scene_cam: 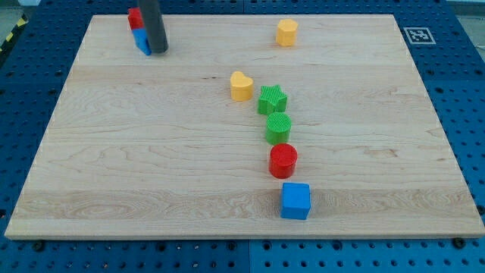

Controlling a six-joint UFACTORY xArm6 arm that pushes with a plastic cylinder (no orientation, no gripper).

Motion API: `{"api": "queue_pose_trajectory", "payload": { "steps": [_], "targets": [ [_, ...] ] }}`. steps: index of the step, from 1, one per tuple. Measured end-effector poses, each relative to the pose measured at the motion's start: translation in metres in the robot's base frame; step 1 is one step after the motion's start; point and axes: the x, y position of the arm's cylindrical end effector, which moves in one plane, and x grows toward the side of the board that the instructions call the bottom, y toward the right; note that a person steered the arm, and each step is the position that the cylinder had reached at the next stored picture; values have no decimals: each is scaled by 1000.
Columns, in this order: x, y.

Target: Place the arm bottom right to the blue cube

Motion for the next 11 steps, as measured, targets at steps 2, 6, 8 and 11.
{"api": "queue_pose_trajectory", "payload": {
  "steps": [2, 6, 8, 11],
  "targets": [
    [-10, -33],
    [31, 247],
    [156, 379],
    [294, 297]
  ]
}}
